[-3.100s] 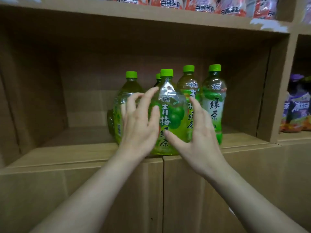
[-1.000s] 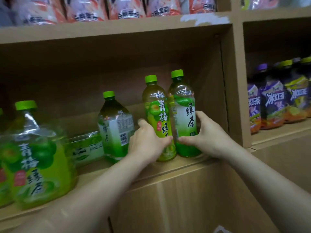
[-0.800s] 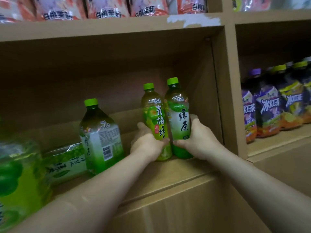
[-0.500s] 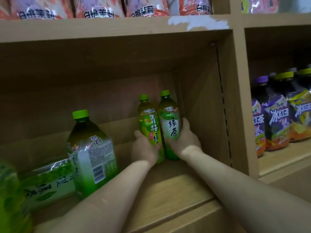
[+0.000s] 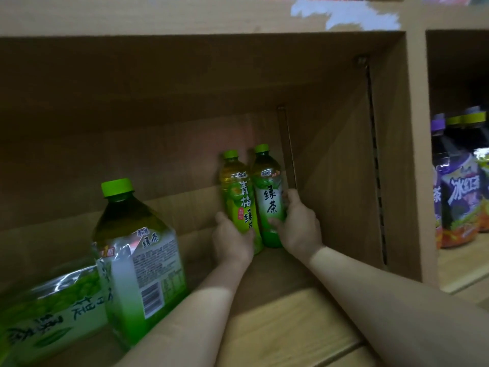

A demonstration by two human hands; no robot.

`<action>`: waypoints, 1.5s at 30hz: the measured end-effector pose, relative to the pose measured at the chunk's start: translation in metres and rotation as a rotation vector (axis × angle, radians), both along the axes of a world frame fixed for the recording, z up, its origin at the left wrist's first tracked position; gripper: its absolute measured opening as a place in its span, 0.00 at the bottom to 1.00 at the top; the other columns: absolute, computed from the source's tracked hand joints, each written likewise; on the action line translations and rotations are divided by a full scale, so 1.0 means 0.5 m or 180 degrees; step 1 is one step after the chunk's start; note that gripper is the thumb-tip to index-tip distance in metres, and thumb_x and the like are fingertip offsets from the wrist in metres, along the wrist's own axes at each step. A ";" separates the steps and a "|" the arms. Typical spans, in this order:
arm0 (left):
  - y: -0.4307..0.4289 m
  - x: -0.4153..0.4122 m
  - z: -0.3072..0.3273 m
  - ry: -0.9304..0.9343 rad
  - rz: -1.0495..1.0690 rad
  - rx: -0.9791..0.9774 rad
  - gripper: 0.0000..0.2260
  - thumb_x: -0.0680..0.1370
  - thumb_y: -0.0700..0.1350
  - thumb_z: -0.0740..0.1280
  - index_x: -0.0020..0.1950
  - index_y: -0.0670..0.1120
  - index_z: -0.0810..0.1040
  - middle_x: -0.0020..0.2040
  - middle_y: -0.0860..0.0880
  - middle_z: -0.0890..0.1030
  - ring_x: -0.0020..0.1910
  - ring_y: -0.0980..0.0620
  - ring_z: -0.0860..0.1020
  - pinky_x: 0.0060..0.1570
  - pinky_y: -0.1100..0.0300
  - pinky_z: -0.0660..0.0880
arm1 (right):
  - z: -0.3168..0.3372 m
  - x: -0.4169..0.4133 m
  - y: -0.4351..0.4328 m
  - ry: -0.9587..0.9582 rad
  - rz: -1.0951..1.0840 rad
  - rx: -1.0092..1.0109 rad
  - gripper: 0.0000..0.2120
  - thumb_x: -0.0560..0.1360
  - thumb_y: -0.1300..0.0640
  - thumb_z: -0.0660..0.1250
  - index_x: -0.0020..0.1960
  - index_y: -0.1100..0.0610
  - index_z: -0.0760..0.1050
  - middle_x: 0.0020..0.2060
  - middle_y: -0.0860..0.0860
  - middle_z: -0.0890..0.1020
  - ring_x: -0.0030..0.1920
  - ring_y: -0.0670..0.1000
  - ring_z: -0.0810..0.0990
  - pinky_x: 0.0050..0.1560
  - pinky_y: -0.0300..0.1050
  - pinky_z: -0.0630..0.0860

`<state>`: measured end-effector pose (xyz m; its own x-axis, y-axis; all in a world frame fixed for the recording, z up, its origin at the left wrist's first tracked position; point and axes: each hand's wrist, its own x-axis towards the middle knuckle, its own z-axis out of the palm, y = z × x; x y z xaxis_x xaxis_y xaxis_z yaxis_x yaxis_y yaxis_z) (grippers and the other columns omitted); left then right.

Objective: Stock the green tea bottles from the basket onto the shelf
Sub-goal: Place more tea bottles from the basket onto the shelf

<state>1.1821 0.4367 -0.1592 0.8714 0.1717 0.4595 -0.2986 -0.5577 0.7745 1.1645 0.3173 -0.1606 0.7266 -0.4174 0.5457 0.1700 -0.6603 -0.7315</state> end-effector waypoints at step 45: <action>0.324 -0.285 0.140 -0.0954 0.0125 0.0121 0.25 0.72 0.45 0.71 0.66 0.54 0.67 0.62 0.54 0.71 0.61 0.54 0.71 0.61 0.58 0.67 | 0.106 -0.216 0.216 0.0876 0.2924 -0.0124 0.53 0.59 0.31 0.73 0.76 0.35 0.47 0.64 0.42 0.77 0.63 0.44 0.76 0.64 0.46 0.73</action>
<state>1.0396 0.5987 -0.0893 0.6891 0.1803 0.7019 -0.4882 -0.6004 0.6335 1.0566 0.4252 -0.1079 0.8658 0.3938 0.3086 0.4589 -0.3793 -0.8034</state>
